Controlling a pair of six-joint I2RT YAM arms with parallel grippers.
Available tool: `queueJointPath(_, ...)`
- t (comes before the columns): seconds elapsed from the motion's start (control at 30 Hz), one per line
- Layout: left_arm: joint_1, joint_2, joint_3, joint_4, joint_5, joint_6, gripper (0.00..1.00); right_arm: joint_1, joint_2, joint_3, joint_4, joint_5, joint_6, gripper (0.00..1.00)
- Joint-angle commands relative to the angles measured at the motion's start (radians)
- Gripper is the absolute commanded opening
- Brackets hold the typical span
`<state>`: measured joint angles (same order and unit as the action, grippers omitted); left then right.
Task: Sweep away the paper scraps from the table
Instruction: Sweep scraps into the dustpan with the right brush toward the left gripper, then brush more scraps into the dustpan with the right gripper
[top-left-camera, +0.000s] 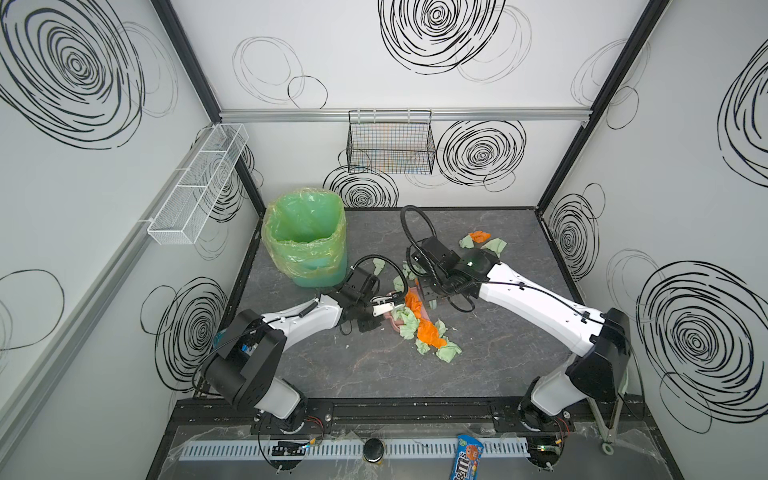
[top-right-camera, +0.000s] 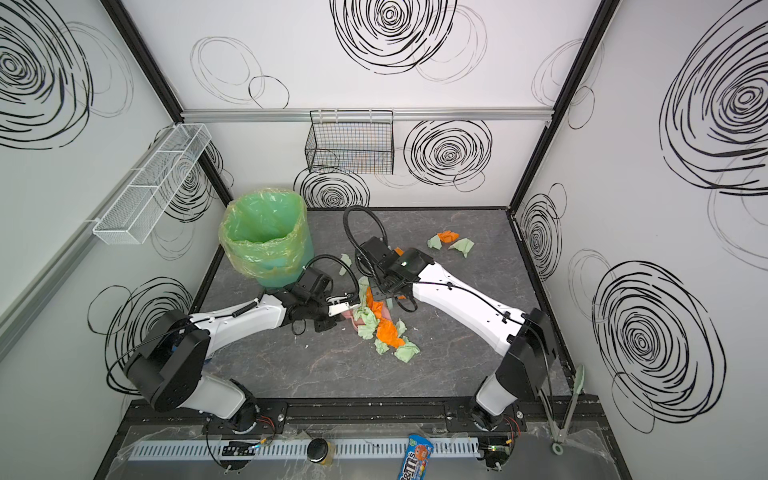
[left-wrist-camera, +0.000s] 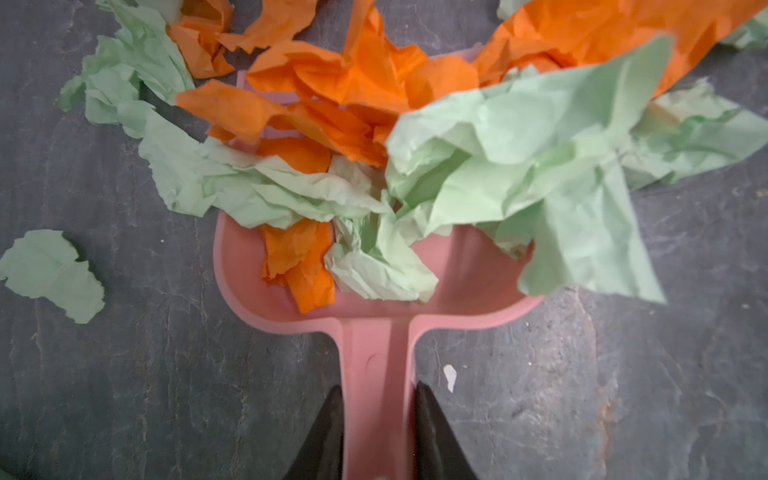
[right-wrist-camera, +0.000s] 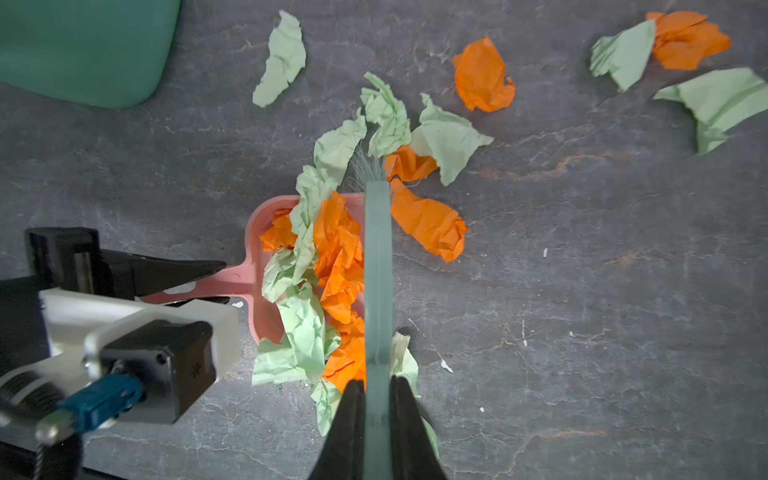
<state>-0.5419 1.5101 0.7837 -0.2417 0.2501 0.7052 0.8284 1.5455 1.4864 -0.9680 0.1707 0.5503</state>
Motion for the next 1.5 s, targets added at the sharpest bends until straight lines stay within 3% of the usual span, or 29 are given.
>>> queueJointPath(0.0,0.027,-0.036,-0.015,-0.017,0.045,-0.009,0.00,-0.027,-0.060,0.014,-0.020,0.119,-0.013,0.00)
queueJointPath(0.13,0.058,-0.048,-0.011,-0.026,0.052,-0.018,0.00,-0.093,-0.055,0.034,0.025,0.161,-0.103,0.00)
queueJointPath(0.33,0.099,-0.055,-0.008,-0.033,0.017,-0.041,0.00,-0.209,0.092,0.153,0.121,0.251,-0.380,0.00)
queueJointPath(0.47,0.113,-0.054,-0.009,-0.017,-0.022,-0.066,0.00,-0.286,0.237,0.260,0.242,0.199,-0.584,0.00)
queueJointPath(0.6,0.134,-0.040,0.007,-0.007,-0.050,-0.083,0.00,-0.330,0.417,0.415,0.269,0.146,-0.680,0.00)
queueJointPath(0.77,0.164,-0.023,0.032,0.000,-0.051,-0.088,0.00,-0.337,0.673,0.709,0.106,0.166,-0.692,0.00)
queueJointPath(0.83,0.169,-0.016,0.038,0.003,-0.047,-0.091,0.00,-0.332,0.721,0.743,0.070,0.183,-0.679,0.00)
queueJointPath(1.13,0.165,0.020,0.063,0.014,-0.036,-0.095,0.00,-0.247,0.704,0.547,0.007,0.199,-0.616,0.00)
queueJointPath(1.47,0.130,0.075,0.071,0.057,-0.029,-0.121,0.00,-0.120,0.579,0.347,0.027,0.078,-0.484,0.00)
